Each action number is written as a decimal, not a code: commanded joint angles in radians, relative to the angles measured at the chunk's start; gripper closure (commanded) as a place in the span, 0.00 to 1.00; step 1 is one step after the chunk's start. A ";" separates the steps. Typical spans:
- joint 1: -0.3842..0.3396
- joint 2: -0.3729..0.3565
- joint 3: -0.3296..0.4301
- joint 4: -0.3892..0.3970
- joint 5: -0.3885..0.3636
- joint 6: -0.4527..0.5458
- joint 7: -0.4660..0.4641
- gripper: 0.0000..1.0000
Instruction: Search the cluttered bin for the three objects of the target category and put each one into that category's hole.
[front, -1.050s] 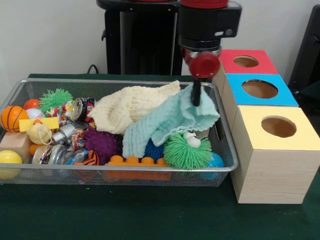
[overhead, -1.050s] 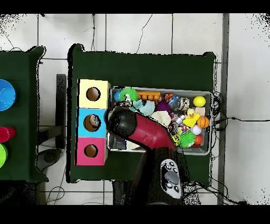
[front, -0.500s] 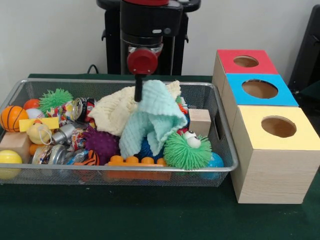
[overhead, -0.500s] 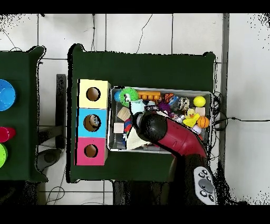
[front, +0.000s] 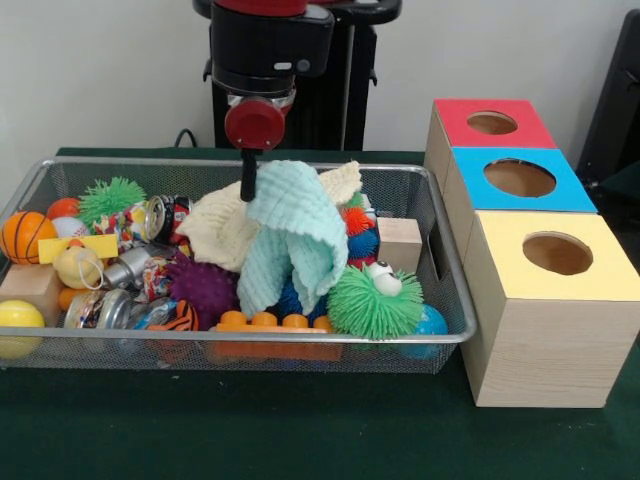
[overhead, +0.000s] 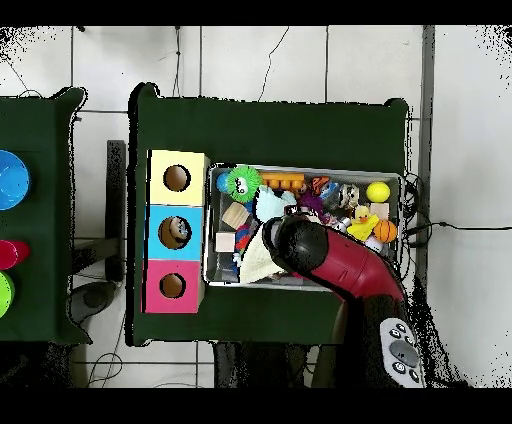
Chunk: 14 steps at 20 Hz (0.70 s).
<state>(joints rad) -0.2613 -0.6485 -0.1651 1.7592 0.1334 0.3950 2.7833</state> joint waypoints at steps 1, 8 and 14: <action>-0.014 0.044 0.087 -0.020 -0.059 -0.022 -0.045 1.00; 0.019 0.061 0.044 -0.066 -0.072 0.055 -0.023 0.00; 0.016 0.048 0.021 -0.101 -0.087 0.119 -0.039 0.00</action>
<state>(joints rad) -0.2459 -0.6381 -0.1632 1.7401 0.1032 0.3977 2.7833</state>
